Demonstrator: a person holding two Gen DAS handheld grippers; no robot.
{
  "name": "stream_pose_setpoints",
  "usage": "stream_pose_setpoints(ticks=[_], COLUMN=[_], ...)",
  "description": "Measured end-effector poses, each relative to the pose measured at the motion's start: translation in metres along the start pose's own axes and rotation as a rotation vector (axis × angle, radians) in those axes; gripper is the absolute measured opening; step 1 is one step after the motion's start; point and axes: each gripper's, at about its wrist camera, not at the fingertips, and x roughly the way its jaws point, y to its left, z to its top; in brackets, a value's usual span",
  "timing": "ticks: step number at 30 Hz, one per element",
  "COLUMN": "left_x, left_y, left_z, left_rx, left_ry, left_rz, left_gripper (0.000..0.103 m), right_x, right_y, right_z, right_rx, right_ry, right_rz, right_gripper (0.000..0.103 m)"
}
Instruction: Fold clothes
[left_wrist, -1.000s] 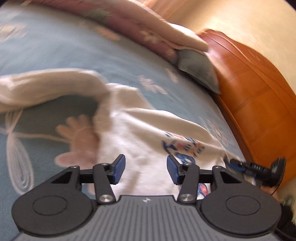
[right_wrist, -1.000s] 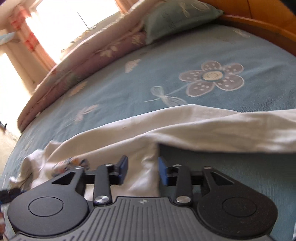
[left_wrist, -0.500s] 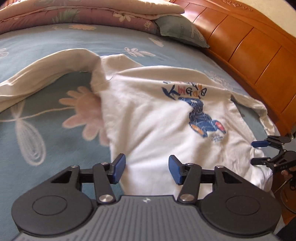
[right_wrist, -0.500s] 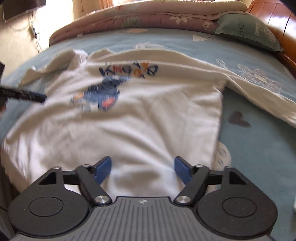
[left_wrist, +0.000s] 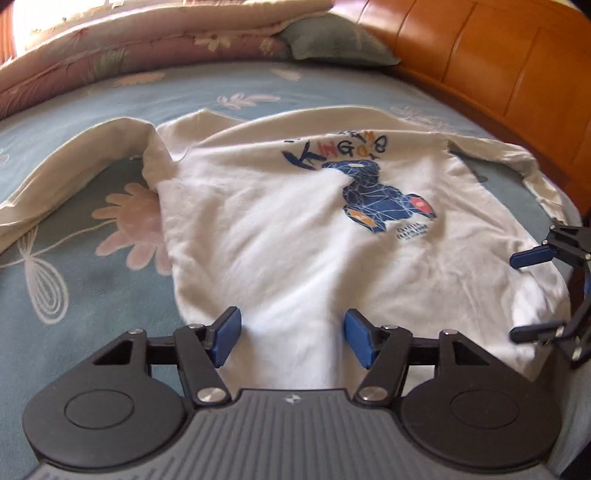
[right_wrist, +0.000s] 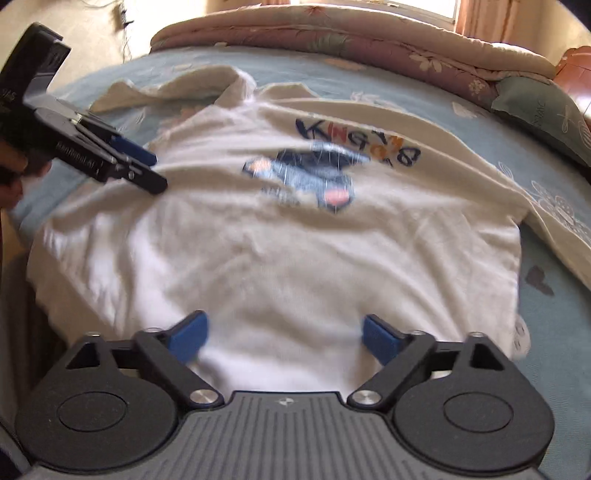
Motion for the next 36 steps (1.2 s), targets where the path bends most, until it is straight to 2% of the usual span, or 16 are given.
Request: stream_pose_setpoints(ticks=[3, 6, 7, 8, 10, 13, 18, 19, 22, 26, 28, 30, 36], left_x=[-0.016, -0.027, -0.028, -0.027, -0.019, -0.003, 0.020, 0.022, 0.026, 0.028, 0.028, 0.028, 0.028], left_y=[0.004, -0.002, -0.006, -0.010, -0.015, -0.007, 0.037, 0.044, 0.055, 0.053, 0.050, 0.048, 0.047], left_z=[-0.009, -0.001, 0.003, 0.006, 0.010, 0.014, 0.016, 0.017, 0.023, 0.026, 0.026, 0.025, 0.025], left_rx=[0.003, -0.008, -0.005, -0.004, -0.026, -0.151, -0.391, -0.411, -0.451, -0.410, -0.376, -0.355, -0.305], left_ry=[-0.012, -0.052, -0.070, -0.084, -0.095, -0.091, -0.058, -0.057, -0.026, -0.010, -0.010, -0.016, -0.023], left_rz=[-0.004, -0.042, -0.065, -0.081, -0.098, -0.143, -0.157, -0.174, -0.212, -0.210, -0.203, -0.203, -0.204], left_gripper=[0.065, 0.067, 0.071, 0.074, 0.074, 0.074, 0.071, 0.075, 0.075, 0.075, 0.074, 0.074, 0.075], right_x=[-0.019, -0.022, -0.023, -0.024, -0.020, -0.010, 0.010, 0.015, 0.034, 0.067, 0.085, 0.083, 0.039], right_y=[-0.025, -0.018, -0.016, -0.013, -0.004, 0.007, 0.026, 0.032, 0.050, 0.076, 0.084, 0.074, 0.056], right_z=[-0.024, -0.016, -0.013, -0.010, 0.003, 0.025, 0.055, 0.062, 0.082, 0.102, 0.099, 0.090, 0.043], right_rx=[0.102, 0.078, 0.069, 0.061, 0.031, 0.010, -0.031, -0.050, -0.104, -0.166, -0.181, -0.113, -0.143], right_ry=[-0.004, -0.005, -0.005, -0.006, -0.037, -0.072, -0.099, -0.102, -0.117, -0.118, -0.066, -0.064, -0.007], right_rz=[0.002, -0.029, -0.039, -0.049, -0.047, -0.031, 0.008, 0.017, 0.042, 0.058, 0.038, 0.070, 0.094], right_gripper=[0.103, 0.103, 0.103, 0.103, 0.103, 0.103, 0.103, 0.103, 0.103, 0.103, 0.103, 0.103, 0.103])
